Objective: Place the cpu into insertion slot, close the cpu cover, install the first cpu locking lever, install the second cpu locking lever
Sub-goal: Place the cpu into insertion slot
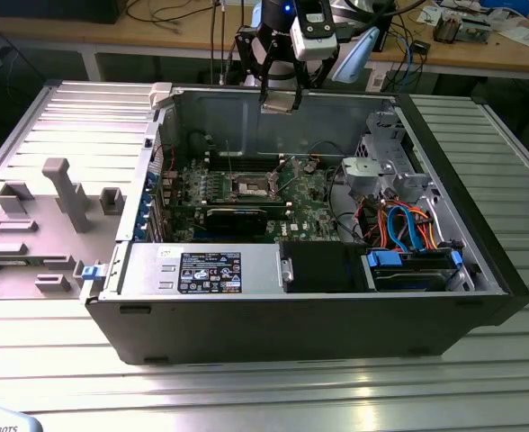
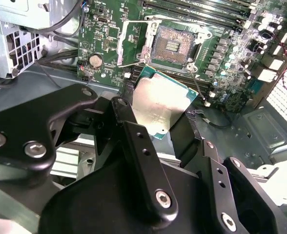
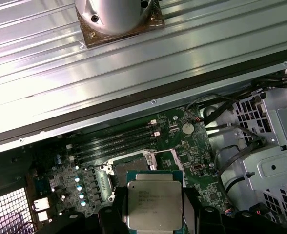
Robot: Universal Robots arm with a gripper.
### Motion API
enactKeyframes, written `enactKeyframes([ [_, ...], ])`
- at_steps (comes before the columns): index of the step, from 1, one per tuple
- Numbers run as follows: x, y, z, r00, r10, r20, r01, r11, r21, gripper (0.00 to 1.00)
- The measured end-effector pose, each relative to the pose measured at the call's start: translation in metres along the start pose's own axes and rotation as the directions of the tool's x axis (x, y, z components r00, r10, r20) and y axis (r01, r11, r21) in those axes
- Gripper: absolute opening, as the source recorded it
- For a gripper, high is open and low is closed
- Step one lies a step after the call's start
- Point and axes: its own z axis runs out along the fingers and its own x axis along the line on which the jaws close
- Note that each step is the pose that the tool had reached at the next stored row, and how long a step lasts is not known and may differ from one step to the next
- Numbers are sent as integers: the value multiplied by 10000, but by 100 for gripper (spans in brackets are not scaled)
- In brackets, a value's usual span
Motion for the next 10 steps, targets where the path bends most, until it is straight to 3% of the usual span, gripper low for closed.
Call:
enactKeyframes([
  [10, 3, -1, 0, 9999, 107, 10, -107, 9999, -3, 54],
])
